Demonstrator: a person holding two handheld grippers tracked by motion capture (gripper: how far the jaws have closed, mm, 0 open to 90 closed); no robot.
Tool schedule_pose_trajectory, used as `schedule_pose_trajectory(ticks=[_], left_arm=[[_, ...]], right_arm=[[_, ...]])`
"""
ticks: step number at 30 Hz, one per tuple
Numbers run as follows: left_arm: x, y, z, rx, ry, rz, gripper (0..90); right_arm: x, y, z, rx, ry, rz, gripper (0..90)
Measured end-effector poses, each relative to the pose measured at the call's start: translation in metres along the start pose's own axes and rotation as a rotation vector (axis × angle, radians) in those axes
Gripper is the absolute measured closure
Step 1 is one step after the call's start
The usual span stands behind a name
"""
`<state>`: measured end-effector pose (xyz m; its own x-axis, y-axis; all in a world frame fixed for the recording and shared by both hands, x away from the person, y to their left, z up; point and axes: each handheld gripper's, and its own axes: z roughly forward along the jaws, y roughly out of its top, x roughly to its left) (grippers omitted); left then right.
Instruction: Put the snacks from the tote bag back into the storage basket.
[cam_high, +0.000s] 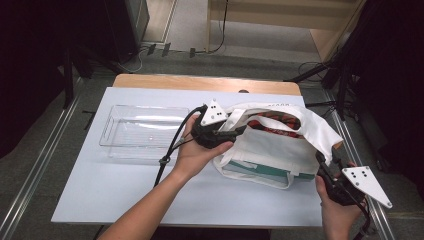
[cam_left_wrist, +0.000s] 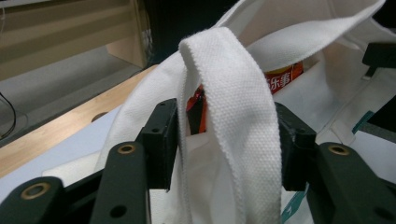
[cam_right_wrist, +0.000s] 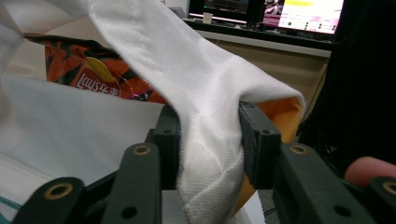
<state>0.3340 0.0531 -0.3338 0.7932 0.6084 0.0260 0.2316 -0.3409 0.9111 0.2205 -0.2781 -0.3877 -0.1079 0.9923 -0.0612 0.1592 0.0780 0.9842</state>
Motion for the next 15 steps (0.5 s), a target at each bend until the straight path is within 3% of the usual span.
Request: schedule_pose_trajectory(ticks=[4, 7, 12, 15], left_arm=[[-0.006, -0.005, 0.016, 0.096, 0.074, 0.027, 38.6], [-0.011, -0.008, 0.023, 0.124, 0.114, 0.058, 33.9], [-0.018, -0.008, 0.026, 0.127, 0.176, 0.075, 33.0], [-0.024, -0.008, 0.022, 0.097, 0.161, 0.072, 28.9]], right_arm=[[-0.002, 0.003, 0.002, -0.008, 0.026, 0.019, 69.3], [-0.002, 0.006, 0.001, -0.022, 0.036, 0.019, 69.3], [-0.003, 0.012, -0.002, -0.045, 0.057, 0.035, 69.4], [-0.004, 0.015, -0.002, -0.053, 0.05, 0.051, 67.6]])
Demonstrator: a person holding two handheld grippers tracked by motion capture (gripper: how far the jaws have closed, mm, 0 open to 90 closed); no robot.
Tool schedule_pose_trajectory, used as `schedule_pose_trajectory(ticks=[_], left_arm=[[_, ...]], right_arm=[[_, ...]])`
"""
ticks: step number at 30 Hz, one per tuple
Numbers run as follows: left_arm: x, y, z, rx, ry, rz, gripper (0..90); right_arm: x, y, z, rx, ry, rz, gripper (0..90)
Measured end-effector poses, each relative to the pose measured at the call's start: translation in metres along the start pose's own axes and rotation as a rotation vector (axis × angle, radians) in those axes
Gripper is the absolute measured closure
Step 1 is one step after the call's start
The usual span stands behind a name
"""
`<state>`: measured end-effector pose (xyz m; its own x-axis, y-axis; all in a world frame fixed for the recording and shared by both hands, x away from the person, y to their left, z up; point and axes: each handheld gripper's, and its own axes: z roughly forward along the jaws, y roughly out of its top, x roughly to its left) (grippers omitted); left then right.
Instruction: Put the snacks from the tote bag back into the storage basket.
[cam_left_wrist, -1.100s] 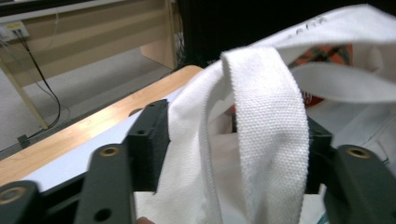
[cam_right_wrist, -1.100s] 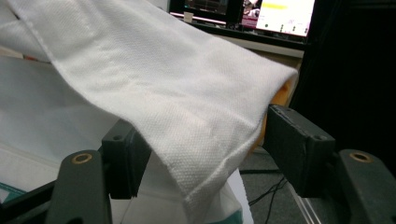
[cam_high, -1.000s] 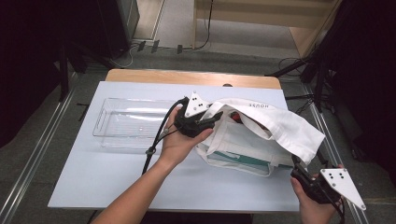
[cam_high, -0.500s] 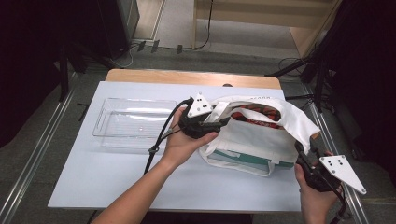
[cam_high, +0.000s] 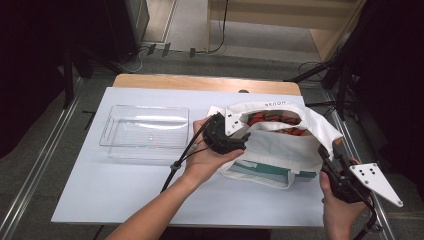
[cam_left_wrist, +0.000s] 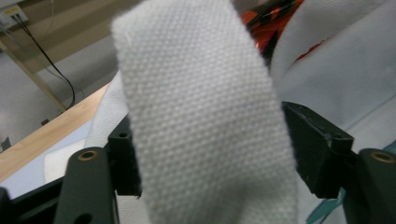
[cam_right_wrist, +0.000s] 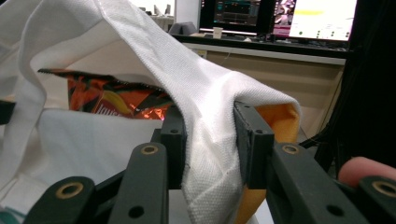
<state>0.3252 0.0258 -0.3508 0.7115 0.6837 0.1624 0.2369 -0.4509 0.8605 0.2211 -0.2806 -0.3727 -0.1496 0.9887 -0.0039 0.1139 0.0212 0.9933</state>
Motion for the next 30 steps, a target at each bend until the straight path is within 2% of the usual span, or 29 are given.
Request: schedule_pose_trajectory(ticks=[1, 3, 6, 9, 10, 14, 16, 17, 18, 20, 22, 23, 24, 27, 28, 30], left_arm=[[0.0, 0.0, -0.004, -0.025, -0.015, -0.011, 28.8], [0.001, -0.001, -0.007, -0.054, -0.03, -0.031, 28.8], [0.004, -0.001, -0.009, -0.049, -0.022, -0.036, 30.5], [0.006, -0.003, -0.006, -0.02, -0.001, -0.036, 32.9], [0.006, -0.003, -0.006, -0.017, -0.002, -0.036, 34.1], [0.005, -0.005, -0.008, -0.033, -0.001, -0.04, 35.0], [0.004, -0.006, -0.008, -0.035, -0.005, -0.036, 34.9], [0.004, -0.006, -0.008, -0.035, -0.005, -0.036, 35.2], [0.005, -0.006, -0.008, -0.039, -0.014, -0.042, 37.0], [0.005, -0.006, -0.009, -0.044, -0.012, -0.029, 41.8], [0.003, -0.006, -0.011, -0.048, 0.006, -0.014, 50.0], [0.003, -0.005, -0.013, -0.064, 0.004, -0.025, 50.8], [0.003, -0.005, -0.015, -0.071, 0.0, -0.026, 50.4], [0.0, -0.005, -0.02, -0.117, -0.029, -0.038, 43.6], [-0.002, -0.006, -0.022, -0.121, -0.029, -0.035, 40.5], [-0.008, -0.007, -0.023, -0.128, -0.027, -0.019, 34.0]], right_arm=[[0.0, 0.001, 0.0, -0.004, -0.011, 0.005, 66.1], [0.0, 0.003, 0.001, -0.005, -0.026, 0.012, 57.4], [0.001, 0.008, 0.002, -0.01, -0.059, -0.012, 49.3], [0.003, 0.015, 0.001, -0.019, -0.037, -0.049, 48.8], [0.004, 0.018, 0.003, 0.0, -0.036, -0.064, 49.0], [0.003, 0.022, 0.007, 0.023, -0.05, -0.075, 49.5], [0.006, 0.024, 0.007, 0.01, -0.037, -0.094, 47.4], [0.008, 0.024, 0.007, 0.001, -0.016, -0.108, 47.3], [0.011, 0.026, 0.007, -0.001, 0.008, -0.121, 46.6], [0.014, 0.027, 0.008, 0.007, 0.016, -0.134, 47.0], [0.018, 0.028, 0.012, 0.022, 0.03, -0.15, 50.5], [0.019, 0.028, 0.013, 0.029, 0.026, -0.152, 53.5], [0.02, 0.027, 0.014, 0.03, 0.035, -0.151, 62.5], [0.021, 0.03, 0.014, 0.022, 0.067, -0.148, 78.5], [0.022, 0.031, 0.013, 0.019, 0.084, -0.143, 80.9], [0.025, 0.034, 0.013, 0.013, 0.087, -0.142, 84.2]])
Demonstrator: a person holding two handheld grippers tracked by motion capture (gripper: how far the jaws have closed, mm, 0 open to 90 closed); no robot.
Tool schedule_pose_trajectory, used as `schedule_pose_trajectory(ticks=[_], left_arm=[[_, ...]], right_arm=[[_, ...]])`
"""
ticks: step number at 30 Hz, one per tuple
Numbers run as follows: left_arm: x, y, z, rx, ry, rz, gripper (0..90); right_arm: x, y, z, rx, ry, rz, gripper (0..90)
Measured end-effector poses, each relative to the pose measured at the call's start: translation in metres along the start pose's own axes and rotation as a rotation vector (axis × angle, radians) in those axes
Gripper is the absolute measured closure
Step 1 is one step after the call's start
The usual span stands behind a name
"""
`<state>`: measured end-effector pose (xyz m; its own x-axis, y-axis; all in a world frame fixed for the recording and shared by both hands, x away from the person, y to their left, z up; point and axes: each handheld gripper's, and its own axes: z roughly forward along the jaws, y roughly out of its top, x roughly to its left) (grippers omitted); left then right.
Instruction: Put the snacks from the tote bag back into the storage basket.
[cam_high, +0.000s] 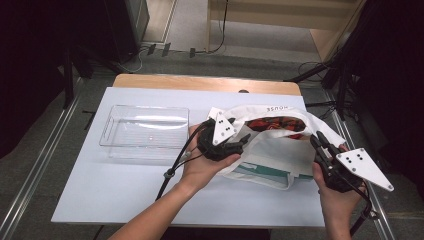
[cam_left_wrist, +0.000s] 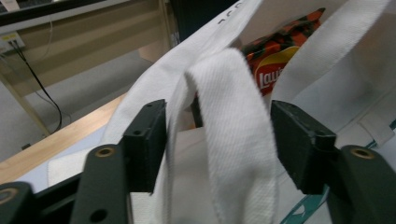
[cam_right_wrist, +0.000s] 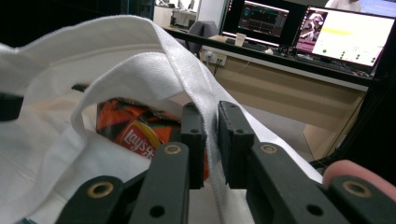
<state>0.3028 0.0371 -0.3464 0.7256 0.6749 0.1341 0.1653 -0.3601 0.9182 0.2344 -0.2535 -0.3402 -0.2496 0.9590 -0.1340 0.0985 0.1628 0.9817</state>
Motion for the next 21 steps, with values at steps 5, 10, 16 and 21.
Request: schedule_pose_trajectory(ticks=[5, 10, 16, 21], left_arm=[[-0.013, -0.005, 0.007, 0.019, 0.035, 0.007, 17.5], [-0.027, -0.01, 0.024, 0.07, 0.125, 0.008, 4.3], [-0.039, -0.012, 0.038, 0.075, 0.257, -0.01, 0.0], [-0.041, -0.017, 0.048, 0.108, 0.307, 0.029, 0.0]], right_arm=[[0.003, 0.007, 0.002, -0.009, 0.015, 0.051, 84.9], [0.009, 0.01, 0.003, -0.02, 0.061, 0.089, 84.9], [0.016, 0.011, 0.002, -0.034, 0.122, 0.115, 84.7], [0.016, 0.013, -0.002, -0.044, 0.155, 0.145, 84.8]])
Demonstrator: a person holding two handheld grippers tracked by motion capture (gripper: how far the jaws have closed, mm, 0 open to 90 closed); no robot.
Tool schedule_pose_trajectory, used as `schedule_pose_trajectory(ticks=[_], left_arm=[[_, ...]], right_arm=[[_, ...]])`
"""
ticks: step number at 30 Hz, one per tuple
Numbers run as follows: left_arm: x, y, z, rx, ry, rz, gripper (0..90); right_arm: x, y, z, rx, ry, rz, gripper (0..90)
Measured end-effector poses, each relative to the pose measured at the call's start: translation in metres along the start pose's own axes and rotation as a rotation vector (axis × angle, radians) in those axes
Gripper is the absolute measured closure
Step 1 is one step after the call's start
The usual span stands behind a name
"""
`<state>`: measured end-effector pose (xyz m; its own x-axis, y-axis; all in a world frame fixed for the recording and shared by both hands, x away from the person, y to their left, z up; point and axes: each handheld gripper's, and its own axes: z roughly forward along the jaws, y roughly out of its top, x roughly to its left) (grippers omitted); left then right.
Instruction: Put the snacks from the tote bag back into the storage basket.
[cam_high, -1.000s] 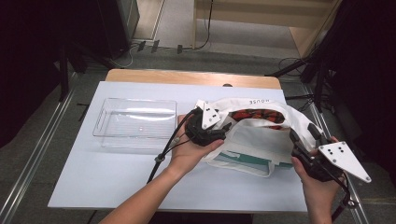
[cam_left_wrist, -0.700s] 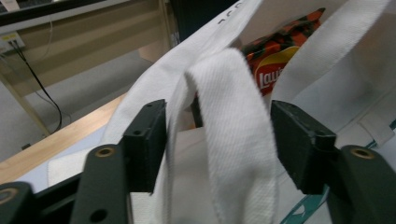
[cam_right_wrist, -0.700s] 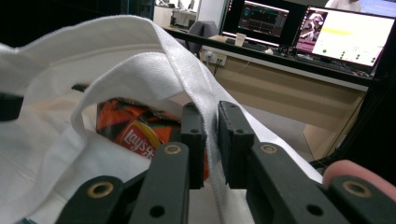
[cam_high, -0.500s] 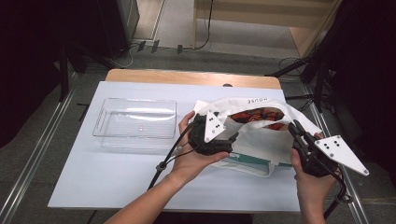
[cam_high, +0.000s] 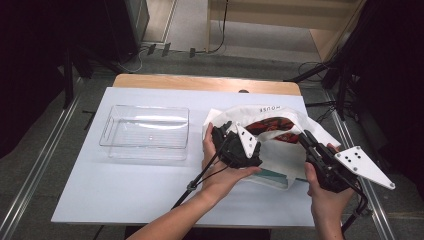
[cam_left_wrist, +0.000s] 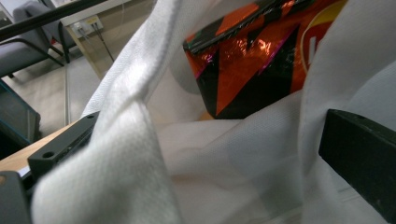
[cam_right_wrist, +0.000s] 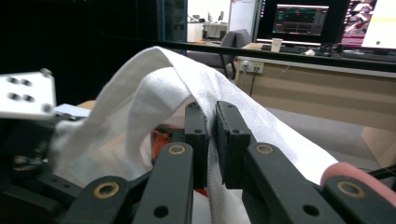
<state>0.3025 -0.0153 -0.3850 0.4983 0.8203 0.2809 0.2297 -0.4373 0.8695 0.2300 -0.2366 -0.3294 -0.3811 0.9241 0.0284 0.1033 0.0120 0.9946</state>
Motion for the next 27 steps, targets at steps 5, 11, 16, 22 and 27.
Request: schedule_pose_trajectory(ticks=[5, 11, 16, 22, 27], left_arm=[[0.008, 0.0, -0.002, -0.017, 0.001, -0.005, 12.3], [0.041, -0.002, -0.013, -0.065, -0.016, -0.044, 58.6], [0.064, 0.005, -0.027, -0.12, -0.07, -0.031, 70.7], [0.089, 0.029, -0.011, -0.126, -0.206, -0.061, 74.6], [0.105, 0.036, 0.029, -0.034, -0.31, -0.168, 68.6]], right_arm=[[-0.003, 0.002, -0.004, -0.015, 0.01, 0.004, 85.0], [-0.01, 0.004, -0.008, -0.03, 0.001, 0.008, 85.6], [-0.017, 0.004, -0.011, -0.035, -0.034, -0.003, 85.0], [-0.022, 0.005, -0.012, -0.035, -0.073, -0.004, 86.1], [-0.027, 0.0, -0.007, -0.009, -0.093, -0.007, 86.2]])
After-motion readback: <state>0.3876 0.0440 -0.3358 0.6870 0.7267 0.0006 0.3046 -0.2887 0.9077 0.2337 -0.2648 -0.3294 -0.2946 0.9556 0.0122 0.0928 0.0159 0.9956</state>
